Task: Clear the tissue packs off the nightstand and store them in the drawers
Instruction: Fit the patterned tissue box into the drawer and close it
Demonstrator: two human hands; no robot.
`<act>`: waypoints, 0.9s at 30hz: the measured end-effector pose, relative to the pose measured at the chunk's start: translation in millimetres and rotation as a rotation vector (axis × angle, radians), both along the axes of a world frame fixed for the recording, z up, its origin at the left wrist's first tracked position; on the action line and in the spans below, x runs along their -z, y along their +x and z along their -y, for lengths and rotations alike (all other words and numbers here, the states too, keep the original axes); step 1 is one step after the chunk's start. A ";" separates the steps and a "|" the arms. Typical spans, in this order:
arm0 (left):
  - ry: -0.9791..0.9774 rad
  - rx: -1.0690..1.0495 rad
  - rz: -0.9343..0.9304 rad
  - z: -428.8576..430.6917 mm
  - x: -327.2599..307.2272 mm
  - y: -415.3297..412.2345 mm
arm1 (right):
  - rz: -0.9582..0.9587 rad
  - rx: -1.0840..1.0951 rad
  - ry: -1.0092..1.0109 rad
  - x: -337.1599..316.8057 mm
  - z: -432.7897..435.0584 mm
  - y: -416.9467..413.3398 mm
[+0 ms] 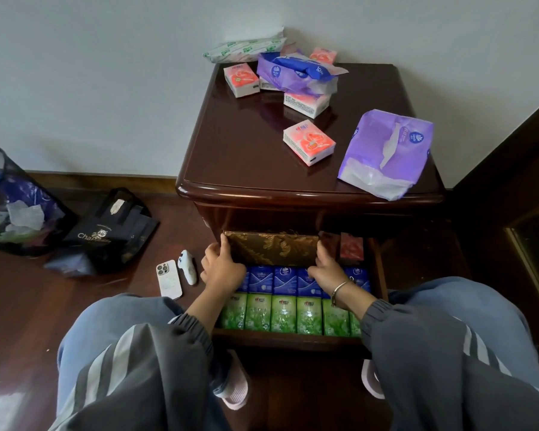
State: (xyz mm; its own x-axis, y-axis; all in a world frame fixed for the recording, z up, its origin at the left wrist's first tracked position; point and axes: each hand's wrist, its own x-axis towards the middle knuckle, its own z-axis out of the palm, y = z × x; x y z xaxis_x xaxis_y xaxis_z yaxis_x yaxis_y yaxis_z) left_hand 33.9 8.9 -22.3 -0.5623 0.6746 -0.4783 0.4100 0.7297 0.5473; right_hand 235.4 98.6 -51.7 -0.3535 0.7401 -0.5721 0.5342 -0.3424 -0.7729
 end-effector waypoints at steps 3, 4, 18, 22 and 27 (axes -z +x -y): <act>-0.039 0.017 0.003 -1.6 0.1 -0.6 | 0.044 -0.018 0.019 0.6 -5.9 -0.9; -0.049 0.020 0.009 -2.4 0.5 -1.4 | 0.056 -0.019 0.025 0.1 -8.1 -0.5; -0.056 0.107 -0.330 -2.2 7.2 11.5 | 0.346 -0.292 0.228 15.7 -18.1 9.3; 0.063 0.288 -0.572 6.3 17.7 24.1 | 0.392 -0.345 0.255 19.1 -20.0 15.3; 0.075 0.441 -0.642 6.9 28.9 25.9 | 0.367 -0.358 0.230 23.7 -15.6 22.1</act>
